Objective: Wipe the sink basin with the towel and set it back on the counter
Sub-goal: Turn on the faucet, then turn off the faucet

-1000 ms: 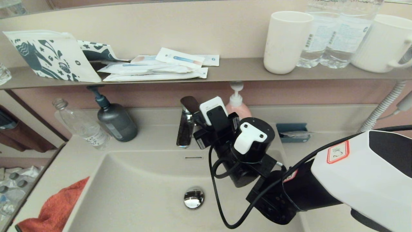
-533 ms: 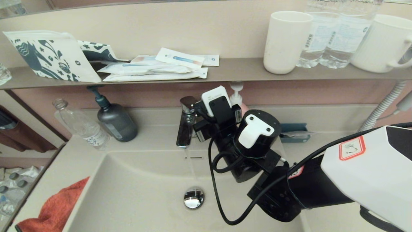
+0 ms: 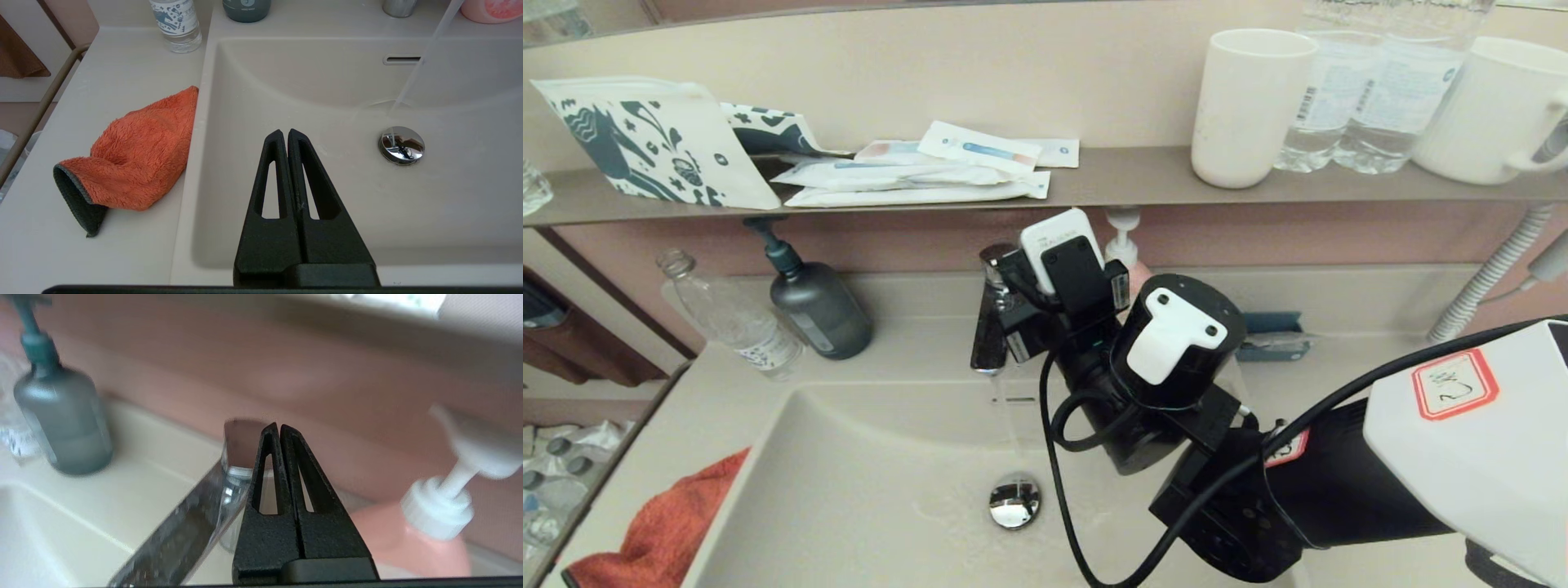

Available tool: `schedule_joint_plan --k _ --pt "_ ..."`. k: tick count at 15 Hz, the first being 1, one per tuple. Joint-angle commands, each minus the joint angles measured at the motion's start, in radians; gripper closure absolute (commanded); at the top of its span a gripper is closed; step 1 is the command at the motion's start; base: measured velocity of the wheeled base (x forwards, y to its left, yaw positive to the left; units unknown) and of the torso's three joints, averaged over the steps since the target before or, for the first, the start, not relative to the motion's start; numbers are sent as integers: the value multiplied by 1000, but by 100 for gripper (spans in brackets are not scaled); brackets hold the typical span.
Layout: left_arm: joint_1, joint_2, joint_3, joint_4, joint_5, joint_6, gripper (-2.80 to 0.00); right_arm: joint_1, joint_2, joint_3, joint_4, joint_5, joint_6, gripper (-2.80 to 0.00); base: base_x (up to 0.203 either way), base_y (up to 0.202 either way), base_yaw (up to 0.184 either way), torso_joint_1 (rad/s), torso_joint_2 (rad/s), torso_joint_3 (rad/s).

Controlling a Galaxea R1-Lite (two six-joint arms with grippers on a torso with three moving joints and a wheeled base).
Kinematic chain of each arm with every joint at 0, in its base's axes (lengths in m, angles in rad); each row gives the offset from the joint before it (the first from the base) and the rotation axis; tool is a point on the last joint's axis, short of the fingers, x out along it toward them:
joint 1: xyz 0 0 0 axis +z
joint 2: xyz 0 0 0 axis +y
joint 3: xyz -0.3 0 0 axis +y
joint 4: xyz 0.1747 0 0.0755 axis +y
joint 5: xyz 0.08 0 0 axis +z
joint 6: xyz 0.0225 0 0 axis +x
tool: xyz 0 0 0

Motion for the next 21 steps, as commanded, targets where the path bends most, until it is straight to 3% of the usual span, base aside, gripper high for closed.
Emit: schedule_joint_plan --k 1,13,21 --pt "0 1 0 1 0 0 0 4 -9 -11 -7 -2 -3 0 0 0 0 0 0 0" --pt "0 1 0 2 0 0 0 -1 72 -157 57 9 -3 0 0 0 0 0 0 0" --pt "0 1 0 1 0 0 0 -21 98 -157 67 7 -3 0 0 0 0 0 0 0"
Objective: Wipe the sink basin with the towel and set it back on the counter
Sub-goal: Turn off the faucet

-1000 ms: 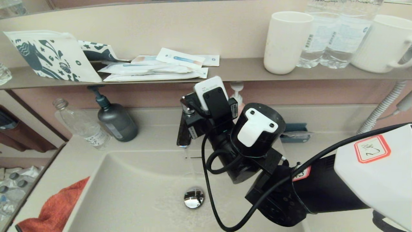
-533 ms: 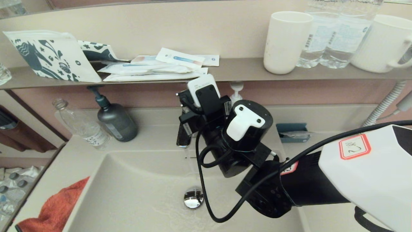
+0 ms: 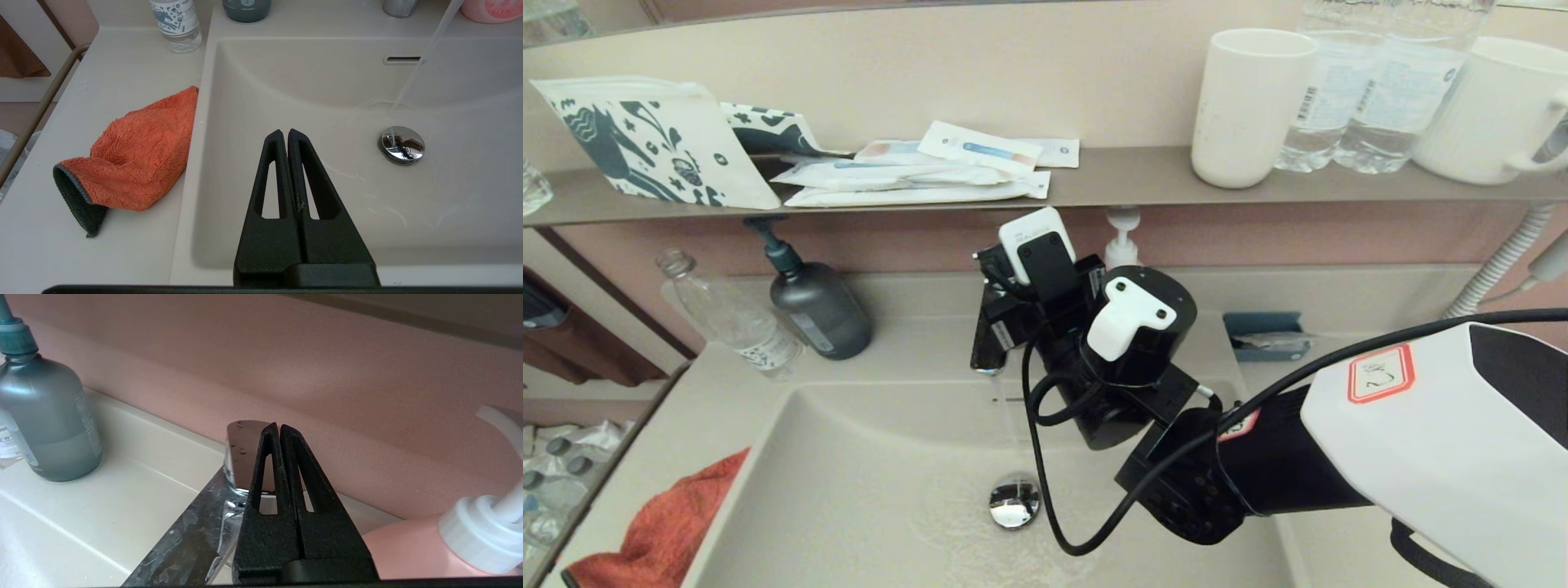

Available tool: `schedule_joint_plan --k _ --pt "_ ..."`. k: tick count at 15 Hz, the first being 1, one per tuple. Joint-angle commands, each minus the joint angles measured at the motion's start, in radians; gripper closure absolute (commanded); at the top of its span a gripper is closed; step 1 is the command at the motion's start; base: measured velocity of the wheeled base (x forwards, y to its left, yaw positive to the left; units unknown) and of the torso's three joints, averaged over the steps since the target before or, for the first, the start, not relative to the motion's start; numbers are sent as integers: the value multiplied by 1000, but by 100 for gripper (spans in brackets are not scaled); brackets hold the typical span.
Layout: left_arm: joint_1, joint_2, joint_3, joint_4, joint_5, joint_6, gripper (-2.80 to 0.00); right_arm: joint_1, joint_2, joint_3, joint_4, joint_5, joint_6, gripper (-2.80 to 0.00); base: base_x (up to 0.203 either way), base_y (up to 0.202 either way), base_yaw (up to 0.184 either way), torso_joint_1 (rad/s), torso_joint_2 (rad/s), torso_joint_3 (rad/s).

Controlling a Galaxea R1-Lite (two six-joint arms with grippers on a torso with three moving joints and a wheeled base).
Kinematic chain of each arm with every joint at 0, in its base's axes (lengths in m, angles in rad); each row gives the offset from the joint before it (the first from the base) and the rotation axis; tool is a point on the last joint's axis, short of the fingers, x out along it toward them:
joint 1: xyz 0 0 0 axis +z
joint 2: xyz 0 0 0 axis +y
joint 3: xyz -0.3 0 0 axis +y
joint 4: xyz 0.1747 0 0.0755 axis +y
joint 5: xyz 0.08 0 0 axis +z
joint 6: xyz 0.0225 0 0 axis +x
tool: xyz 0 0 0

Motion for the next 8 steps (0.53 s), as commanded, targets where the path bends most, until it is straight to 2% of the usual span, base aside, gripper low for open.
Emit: schedule_joint_plan --k 1,8 --pt "0 1 0 1 0 0 0 0 3 2 -7 -1 -2 0 0 0 0 0 0 0" --pt "0 1 0 0 0 0 0 2 -10 92 -3 -1 -1 0 0 0 0 0 0 0"
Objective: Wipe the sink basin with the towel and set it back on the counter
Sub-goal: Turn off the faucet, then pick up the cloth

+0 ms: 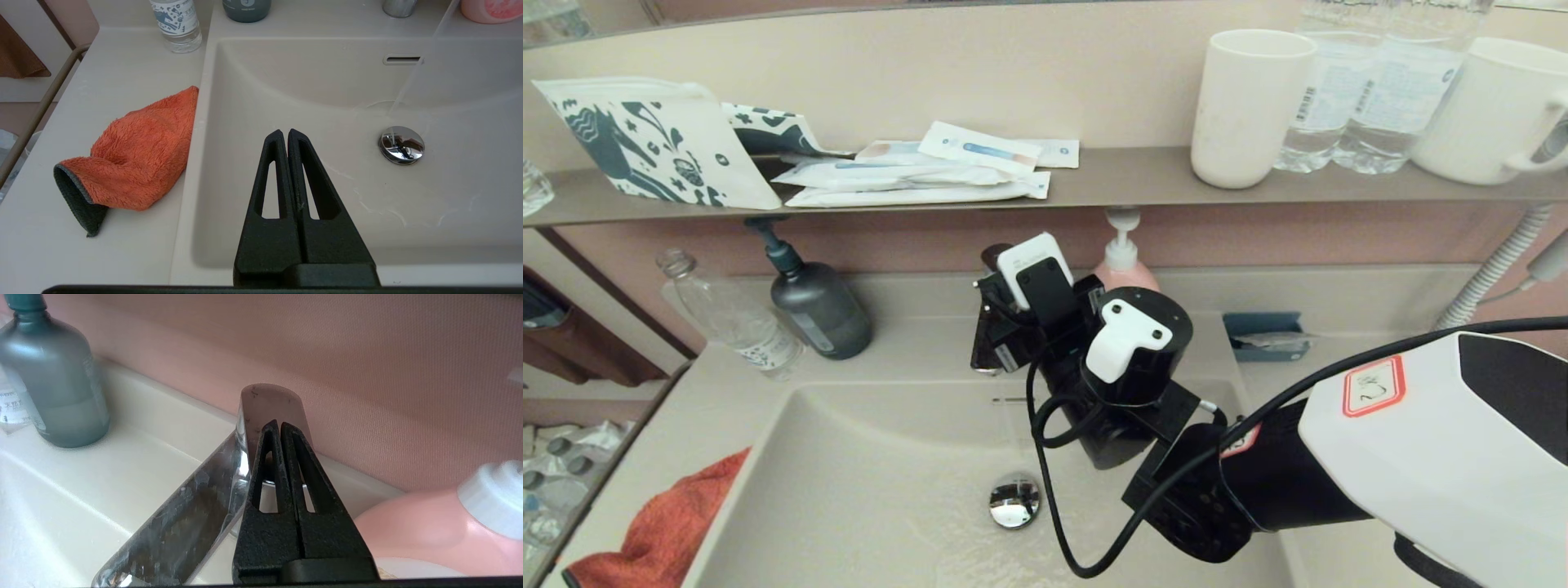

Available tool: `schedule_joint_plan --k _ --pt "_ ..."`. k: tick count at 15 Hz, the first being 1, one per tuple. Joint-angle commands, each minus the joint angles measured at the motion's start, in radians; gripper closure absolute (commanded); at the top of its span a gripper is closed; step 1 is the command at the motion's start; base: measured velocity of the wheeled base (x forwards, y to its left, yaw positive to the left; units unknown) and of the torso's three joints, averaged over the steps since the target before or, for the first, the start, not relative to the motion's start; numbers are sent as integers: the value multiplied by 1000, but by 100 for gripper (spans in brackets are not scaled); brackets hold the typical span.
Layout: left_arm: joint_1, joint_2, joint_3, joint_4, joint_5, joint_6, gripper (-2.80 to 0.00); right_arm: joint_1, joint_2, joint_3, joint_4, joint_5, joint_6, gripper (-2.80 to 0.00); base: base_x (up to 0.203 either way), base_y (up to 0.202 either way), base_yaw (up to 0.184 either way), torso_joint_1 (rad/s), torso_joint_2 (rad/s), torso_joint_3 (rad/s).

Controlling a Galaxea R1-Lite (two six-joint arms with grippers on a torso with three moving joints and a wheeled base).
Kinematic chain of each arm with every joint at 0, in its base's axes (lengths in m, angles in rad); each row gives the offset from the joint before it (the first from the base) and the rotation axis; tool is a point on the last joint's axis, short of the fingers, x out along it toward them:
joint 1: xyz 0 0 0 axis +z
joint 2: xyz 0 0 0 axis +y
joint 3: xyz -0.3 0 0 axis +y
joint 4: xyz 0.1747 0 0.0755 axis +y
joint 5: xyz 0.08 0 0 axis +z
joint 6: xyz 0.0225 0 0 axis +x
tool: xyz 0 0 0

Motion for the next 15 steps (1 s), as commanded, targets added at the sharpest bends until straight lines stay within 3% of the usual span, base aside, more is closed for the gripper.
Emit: schedule_joint_plan --k 1,7,12,15 --pt "0 1 0 0 0 0 0 2 -12 31 -5 -3 -4 0 0 0 0 0 0 0" --pt "0 1 0 1 -2 0 0 17 -96 107 8 -5 -3 0 0 0 0 0 0 0" --pt "0 1 0 1 0 0 0 35 -300 419 37 -33 10 0 0 0 0 0 0 0" --pt "0 1 0 1 0 0 0 40 -508 622 35 -95 56 0 0 0 0 0 0 0"
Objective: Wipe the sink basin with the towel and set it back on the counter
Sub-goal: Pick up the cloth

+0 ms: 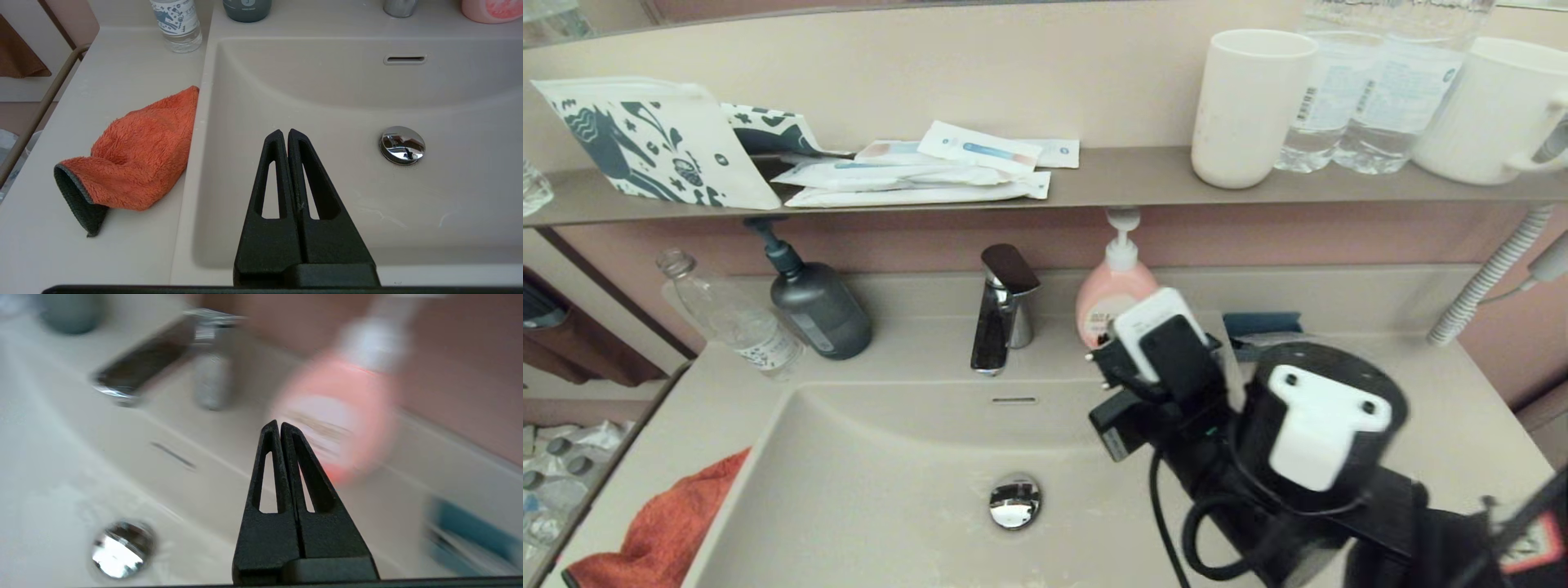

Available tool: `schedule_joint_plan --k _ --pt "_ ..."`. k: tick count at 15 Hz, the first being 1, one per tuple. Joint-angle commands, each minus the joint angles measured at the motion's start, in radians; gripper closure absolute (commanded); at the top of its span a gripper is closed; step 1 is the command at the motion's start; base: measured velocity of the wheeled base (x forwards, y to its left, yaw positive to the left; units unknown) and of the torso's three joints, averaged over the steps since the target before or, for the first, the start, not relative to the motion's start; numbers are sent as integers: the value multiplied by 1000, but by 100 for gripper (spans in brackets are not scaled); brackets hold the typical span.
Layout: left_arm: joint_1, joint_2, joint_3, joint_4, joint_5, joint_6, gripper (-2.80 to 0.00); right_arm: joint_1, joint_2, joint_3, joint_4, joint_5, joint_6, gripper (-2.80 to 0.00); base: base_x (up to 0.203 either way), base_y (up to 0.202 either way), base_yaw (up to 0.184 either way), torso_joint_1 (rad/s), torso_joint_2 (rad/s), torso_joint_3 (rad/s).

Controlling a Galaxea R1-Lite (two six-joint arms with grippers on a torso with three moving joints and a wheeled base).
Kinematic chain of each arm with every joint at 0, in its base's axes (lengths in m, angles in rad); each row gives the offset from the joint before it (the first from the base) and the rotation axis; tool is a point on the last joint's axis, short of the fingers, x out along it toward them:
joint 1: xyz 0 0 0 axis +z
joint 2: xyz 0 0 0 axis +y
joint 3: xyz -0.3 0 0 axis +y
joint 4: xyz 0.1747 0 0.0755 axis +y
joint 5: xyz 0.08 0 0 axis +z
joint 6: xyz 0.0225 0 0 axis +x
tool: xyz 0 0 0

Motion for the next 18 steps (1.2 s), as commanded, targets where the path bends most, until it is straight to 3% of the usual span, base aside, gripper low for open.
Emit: schedule_joint_plan --k 1,5,8,11,14,15,18 --pt "0 1 0 -1 0 0 0 -13 -202 110 -7 -20 8 0 0 0 0 0 0 0" --pt "0 1 0 -1 0 0 0 -139 -572 381 31 -56 25 0 0 0 0 0 0 0" --pt "0 1 0 -1 0 0 0 -303 -847 471 204 -66 31 0 0 0 0 0 0 0" --pt "0 1 0 -1 0 0 0 -486 -1176 469 597 -83 30 0 0 0 0 0 0 0" --pt "0 1 0 -1 0 0 0 -676 -1468 348 1206 -91 34 0 0 0 0 0 0 0" --pt "0 1 0 -1 -1 0 0 -755 -1524 293 1351 -93 43 0 0 0 0 0 0 0" --pt "0 1 0 0 0 0 0 -874 -1549 249 1439 -111 69 0 0 0 0 0 0 0"
